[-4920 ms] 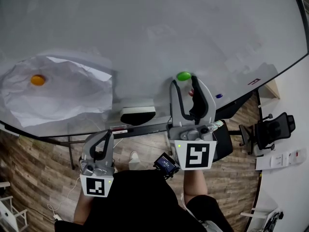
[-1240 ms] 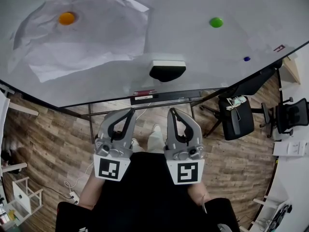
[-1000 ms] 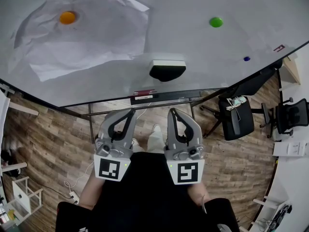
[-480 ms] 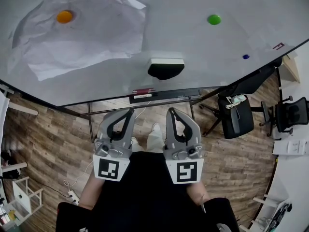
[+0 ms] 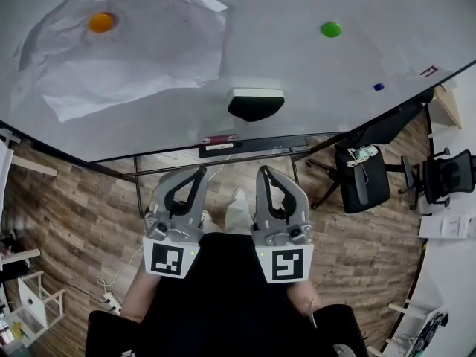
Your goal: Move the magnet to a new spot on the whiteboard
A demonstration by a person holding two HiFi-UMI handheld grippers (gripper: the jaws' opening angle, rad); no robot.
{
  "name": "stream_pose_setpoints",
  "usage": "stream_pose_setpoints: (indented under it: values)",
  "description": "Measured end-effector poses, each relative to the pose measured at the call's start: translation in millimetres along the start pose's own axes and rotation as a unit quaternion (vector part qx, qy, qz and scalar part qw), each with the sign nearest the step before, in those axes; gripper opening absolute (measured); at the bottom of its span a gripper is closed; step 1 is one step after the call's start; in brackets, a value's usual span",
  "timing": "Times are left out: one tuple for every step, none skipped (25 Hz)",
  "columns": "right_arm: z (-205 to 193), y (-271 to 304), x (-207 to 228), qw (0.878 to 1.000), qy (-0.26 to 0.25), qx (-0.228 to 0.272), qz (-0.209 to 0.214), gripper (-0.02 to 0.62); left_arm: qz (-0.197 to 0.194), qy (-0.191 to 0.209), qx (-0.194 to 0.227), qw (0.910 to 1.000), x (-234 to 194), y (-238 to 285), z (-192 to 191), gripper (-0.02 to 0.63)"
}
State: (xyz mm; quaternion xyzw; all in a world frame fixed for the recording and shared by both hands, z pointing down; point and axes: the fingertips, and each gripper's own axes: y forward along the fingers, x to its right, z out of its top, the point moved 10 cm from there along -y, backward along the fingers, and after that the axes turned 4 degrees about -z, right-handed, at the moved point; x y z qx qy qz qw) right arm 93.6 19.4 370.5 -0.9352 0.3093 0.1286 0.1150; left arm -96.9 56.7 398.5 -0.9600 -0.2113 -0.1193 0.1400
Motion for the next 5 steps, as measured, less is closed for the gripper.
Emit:
stream_pose_setpoints:
  values:
    - [-0.4, -0.1, -0.3, 1.000, 0.000, -0.002, 0.001, 0.002, 0.000, 0.000, 0.000, 1.0000, -0.1, -0.2, 0.0, 0.002]
    - [-0.7, -0.2, -0.5, 1.000, 0.001, -0.003, 0.002, 0.000, 0.001, 0.000, 0.000, 1.0000, -0.3, -0.4, 0.2, 0.002]
    - [-0.6, -0.1, -0.8, 1.000, 0.002, -0.003, 0.002, 0.000, 0.001, 0.000, 0.000, 1.0000, -0.6, -0.6, 0.4, 0.002]
    - [-0.5, 0.0, -0.9, 1.000, 0.004, -0.003, 0.003, 0.000, 0.002, 0.001, 0.000, 1.0000, -0.9, -0.7, 0.7, 0.002]
    - [-0.3, 0.1, -1.1, 1.000, 0.006, -0.003, 0.003, 0.000, 0.002, 0.001, 0.000, 1.0000, -1.2, -0.9, 1.0, 0.002]
